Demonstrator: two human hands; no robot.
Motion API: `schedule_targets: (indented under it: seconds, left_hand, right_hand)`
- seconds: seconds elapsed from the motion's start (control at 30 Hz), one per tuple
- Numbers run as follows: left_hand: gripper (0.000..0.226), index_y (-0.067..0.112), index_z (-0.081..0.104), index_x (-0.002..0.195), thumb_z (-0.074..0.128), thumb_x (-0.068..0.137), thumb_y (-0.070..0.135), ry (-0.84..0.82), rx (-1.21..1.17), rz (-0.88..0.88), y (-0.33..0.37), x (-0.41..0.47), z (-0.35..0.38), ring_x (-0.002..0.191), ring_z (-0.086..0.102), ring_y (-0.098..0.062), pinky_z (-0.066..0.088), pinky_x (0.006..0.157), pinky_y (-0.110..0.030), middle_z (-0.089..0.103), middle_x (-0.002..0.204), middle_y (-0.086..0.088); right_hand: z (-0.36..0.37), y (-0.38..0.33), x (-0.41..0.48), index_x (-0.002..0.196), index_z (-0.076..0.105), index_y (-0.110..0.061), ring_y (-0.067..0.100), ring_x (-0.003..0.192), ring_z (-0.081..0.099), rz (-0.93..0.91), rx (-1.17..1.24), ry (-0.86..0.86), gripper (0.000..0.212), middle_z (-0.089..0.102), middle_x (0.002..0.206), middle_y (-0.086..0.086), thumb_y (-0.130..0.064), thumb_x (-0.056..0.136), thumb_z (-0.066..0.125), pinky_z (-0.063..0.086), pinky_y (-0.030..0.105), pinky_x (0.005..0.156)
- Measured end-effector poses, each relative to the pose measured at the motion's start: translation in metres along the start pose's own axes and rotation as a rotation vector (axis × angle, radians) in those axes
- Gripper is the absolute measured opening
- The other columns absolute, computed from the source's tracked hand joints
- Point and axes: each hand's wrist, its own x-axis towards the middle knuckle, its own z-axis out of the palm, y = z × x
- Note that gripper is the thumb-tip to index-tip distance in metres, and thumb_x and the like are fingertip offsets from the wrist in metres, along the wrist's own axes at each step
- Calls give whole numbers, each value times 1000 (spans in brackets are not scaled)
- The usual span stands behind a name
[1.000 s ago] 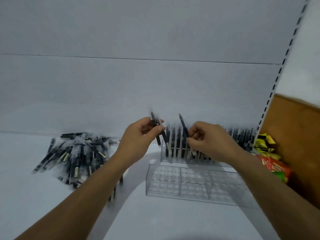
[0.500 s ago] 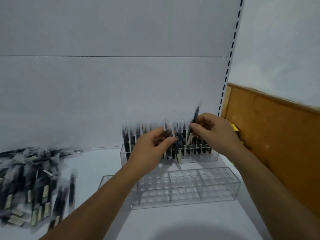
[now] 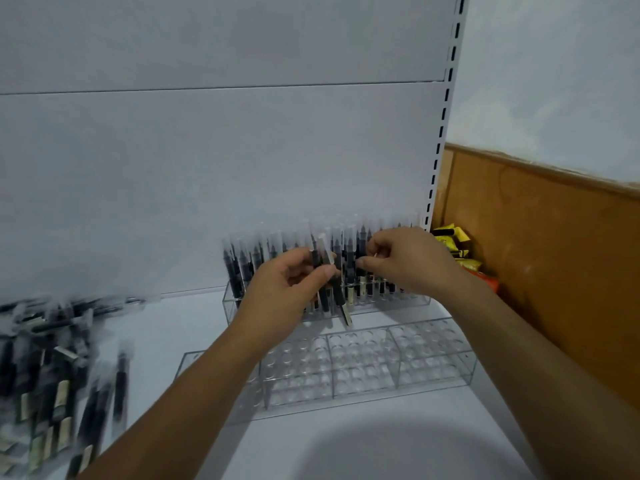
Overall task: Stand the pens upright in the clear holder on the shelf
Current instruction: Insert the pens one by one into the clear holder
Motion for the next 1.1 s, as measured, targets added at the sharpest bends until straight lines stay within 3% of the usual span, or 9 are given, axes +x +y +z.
schedule_targets:
  seconds: [0.17, 0.27, 0.4, 0.47, 0.53, 0.77, 0.87, 0.93, 1.1]
  left_hand:
    - [14, 22, 70, 94, 67, 86, 32, 5, 11, -8, -2, 0, -2, 90, 69, -15, 57, 84, -41, 74, 92, -2]
    - [12, 23, 70, 95, 67, 86, 30, 0, -7, -19, -1, -1, -1, 88, 70, -10, 56, 82, -32, 75, 91, 1]
    - [10, 26, 70, 97, 68, 86, 26, 7, -64, -37, 1, -1, -1, 85, 70, -5, 51, 73, -18, 75, 88, 5]
    - [12, 25, 70, 97, 69, 85, 26, 18, -70, -42, 0, 0, 0, 84, 70, -6, 53, 72, -20, 75, 87, 4]
    - [13, 23, 72, 98, 69, 85, 26, 18, -71, -40, 1, 0, 0, 85, 70, -7, 55, 72, -20, 75, 88, 5]
    - [16, 25, 73, 102, 68, 87, 22, 6, -100, -68, 2, 0, -1, 86, 70, -5, 53, 71, -15, 75, 90, 7]
    - [17, 28, 72, 104, 67, 87, 24, -18, -83, -74, 1, 0, 0, 88, 70, -4, 53, 74, -17, 75, 91, 9]
    - [18, 28, 71, 104, 66, 88, 24, -37, -85, -76, 1, -1, 1, 88, 70, -4, 52, 75, -18, 75, 92, 10]
    - [16, 29, 70, 103, 65, 89, 23, -51, -85, -73, 2, -1, 2, 87, 70, -3, 51, 72, -16, 75, 90, 10]
  right_hand:
    - [6, -1, -1, 71, 61, -26, 7, 65, 52, 15, -60, -104, 30, 56, 69, -9, -50, 89, 62, 38, 25, 56]
    - [0, 2, -6, 78, 67, -24, 10, 70, 57, 38, -41, -91, 31, 62, 73, -8, -52, 88, 62, 47, 28, 62]
    - [-8, -3, -20, 82, 72, -27, 4, 64, 57, -30, 256, -52, 24, 65, 71, -9, -50, 85, 66, 43, 19, 56]
    - [-8, -11, -26, 83, 73, -31, -1, 61, 55, -85, 455, -120, 17, 67, 72, -10, -47, 81, 71, 42, 13, 54]
    - [-2, -17, -28, 84, 73, -31, -2, 59, 53, -104, 486, -150, 15, 66, 71, -13, -45, 79, 74, 43, 15, 56]
    - [5, -21, -25, 85, 67, -30, 1, 69, 60, -74, 461, -21, 6, 65, 75, -12, -35, 86, 70, 50, 21, 64]
    - [-9, 2, -21, 92, 68, -23, 9, 71, 68, 36, 602, 200, 8, 68, 80, -6, -29, 87, 70, 57, 28, 70]
    - [-11, 15, -19, 91, 68, -20, 5, 64, 67, 61, 584, 294, 10, 68, 78, -7, -29, 87, 71, 57, 27, 67]
    - [-1, 22, -14, 89, 65, -24, 3, 61, 66, 74, 511, 317, 10, 67, 80, -9, -33, 88, 70, 54, 26, 62]
